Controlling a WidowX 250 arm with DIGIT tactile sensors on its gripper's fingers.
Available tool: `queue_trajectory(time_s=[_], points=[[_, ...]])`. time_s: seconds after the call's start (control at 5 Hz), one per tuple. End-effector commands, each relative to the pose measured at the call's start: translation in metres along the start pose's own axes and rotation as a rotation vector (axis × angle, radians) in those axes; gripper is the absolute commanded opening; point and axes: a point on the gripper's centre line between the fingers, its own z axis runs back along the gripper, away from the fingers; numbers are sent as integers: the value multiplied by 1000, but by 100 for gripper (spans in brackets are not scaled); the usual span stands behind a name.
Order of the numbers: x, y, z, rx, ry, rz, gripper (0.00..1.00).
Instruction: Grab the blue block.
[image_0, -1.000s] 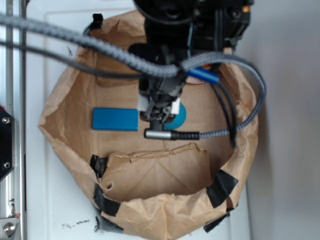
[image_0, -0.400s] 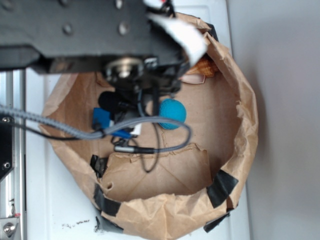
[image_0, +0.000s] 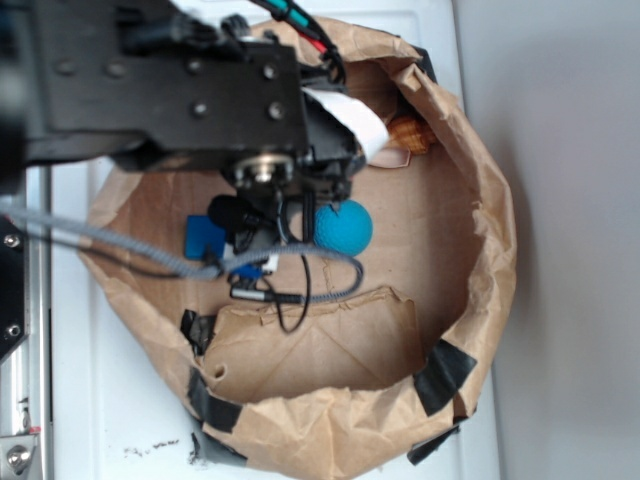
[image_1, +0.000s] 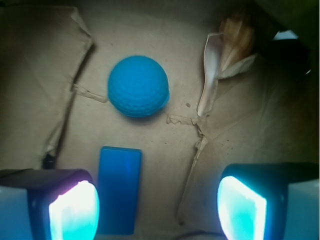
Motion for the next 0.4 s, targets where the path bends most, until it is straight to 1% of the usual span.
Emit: queue_trajectory(time_s=[0.0,0.2], points=[[-15,4,-21,-33,-10,9,100],[-25,-1,-28,-28,12,40,100]])
